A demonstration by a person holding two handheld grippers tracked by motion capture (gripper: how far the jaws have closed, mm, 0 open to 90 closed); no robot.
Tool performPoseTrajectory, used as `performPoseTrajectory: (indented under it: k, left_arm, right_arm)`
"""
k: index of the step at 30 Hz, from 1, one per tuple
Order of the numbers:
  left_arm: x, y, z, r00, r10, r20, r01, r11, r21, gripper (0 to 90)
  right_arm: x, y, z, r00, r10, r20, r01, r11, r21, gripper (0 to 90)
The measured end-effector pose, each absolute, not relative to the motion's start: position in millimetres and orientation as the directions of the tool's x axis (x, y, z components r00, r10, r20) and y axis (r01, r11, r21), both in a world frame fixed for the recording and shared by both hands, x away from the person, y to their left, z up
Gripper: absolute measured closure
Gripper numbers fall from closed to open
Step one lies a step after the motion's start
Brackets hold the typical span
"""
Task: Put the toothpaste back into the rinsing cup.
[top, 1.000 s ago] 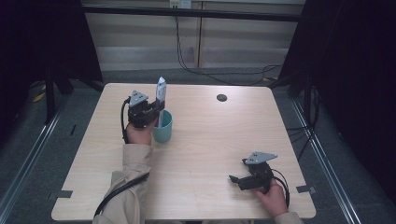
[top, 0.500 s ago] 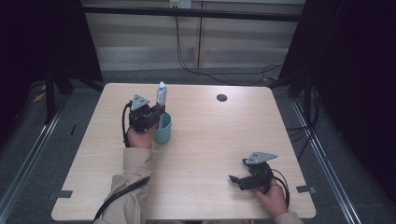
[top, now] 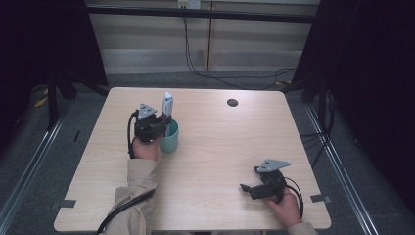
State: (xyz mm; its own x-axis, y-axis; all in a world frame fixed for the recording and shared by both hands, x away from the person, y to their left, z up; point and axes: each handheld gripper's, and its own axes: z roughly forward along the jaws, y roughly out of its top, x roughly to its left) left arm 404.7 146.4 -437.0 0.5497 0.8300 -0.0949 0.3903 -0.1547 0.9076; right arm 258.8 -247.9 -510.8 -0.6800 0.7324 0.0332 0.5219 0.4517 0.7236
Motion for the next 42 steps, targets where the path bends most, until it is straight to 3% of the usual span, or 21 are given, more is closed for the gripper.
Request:
performPoseTrajectory:
  k: [31,42]
  left_arm:
    - [390,155,-435,0.555,0.828,-0.084,0.424,-0.194,0.885,72.6]
    - [387,157,-434,0.556,0.828,-0.073,0.432,-0.213,0.877,67.9]
  right_arm:
    - [259,-248,-511,-0.680,0.732,0.033,0.522,0.452,0.724,12.5]
    - [259,-248,-511,-0.680,0.733,0.033,0.522,0.452,0.723,12.6]
